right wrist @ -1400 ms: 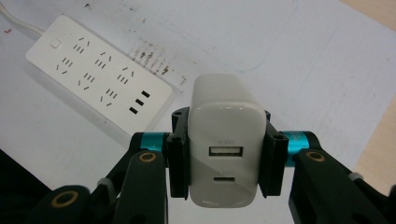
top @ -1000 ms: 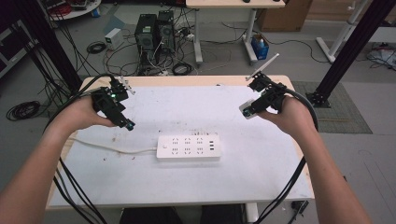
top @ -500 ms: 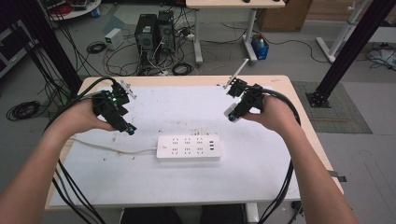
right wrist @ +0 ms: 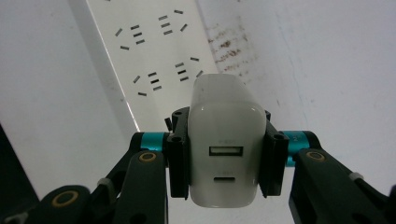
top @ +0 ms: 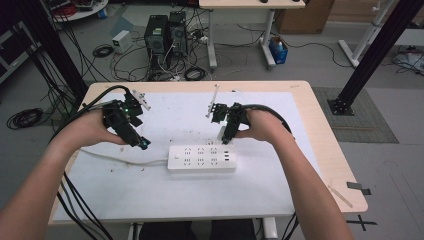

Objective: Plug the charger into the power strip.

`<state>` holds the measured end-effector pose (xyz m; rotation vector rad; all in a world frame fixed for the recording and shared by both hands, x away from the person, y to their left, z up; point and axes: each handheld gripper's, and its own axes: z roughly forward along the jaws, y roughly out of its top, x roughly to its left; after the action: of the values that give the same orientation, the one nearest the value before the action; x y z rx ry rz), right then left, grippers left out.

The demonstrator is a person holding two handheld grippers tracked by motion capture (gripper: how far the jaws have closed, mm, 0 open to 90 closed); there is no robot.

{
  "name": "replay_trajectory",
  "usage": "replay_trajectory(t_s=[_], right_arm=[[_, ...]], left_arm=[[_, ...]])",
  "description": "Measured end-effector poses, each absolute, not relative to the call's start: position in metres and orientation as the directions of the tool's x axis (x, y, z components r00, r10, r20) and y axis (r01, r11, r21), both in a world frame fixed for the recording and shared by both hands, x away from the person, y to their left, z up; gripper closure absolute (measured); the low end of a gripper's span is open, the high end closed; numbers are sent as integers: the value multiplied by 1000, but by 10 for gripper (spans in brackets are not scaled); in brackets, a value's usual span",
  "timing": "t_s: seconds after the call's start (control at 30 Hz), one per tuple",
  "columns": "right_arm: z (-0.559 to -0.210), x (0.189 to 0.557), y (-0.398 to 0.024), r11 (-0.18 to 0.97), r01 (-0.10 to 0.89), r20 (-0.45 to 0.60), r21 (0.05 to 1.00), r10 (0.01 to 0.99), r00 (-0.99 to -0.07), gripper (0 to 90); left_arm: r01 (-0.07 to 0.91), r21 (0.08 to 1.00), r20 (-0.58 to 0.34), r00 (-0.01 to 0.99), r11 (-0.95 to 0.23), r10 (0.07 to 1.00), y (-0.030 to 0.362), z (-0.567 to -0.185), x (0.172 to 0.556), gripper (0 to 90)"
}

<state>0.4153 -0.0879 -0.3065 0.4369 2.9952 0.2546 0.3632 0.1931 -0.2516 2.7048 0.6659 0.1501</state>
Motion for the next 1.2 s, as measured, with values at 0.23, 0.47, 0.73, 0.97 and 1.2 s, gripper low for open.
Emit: replay_trajectory(t_s=[0.23,0.47,0.73,0.97,1.2], right_arm=[[-331,418,-65,977,181,-53,115,188,-981,621],[-344,419,-51,990,112,-37,83,116,-993,622],[-350,420,-38,998,62,-26,28,63,-998,623],[-353,418,-32,1000,-6,-46,-12,-7,-999,627],[-362,418,-29,999,-19,-39,-46,-21,-999,630]], left_arm=[[416,348,28,891,-840,453,195,-252,363,218],[417,348,27,891,-840,453,196,-255,363,218],[413,348,31,892,-842,450,196,-258,363,218],[409,346,28,895,-845,445,197,-258,364,218],[406,345,21,898,-846,439,196,-261,362,219]])
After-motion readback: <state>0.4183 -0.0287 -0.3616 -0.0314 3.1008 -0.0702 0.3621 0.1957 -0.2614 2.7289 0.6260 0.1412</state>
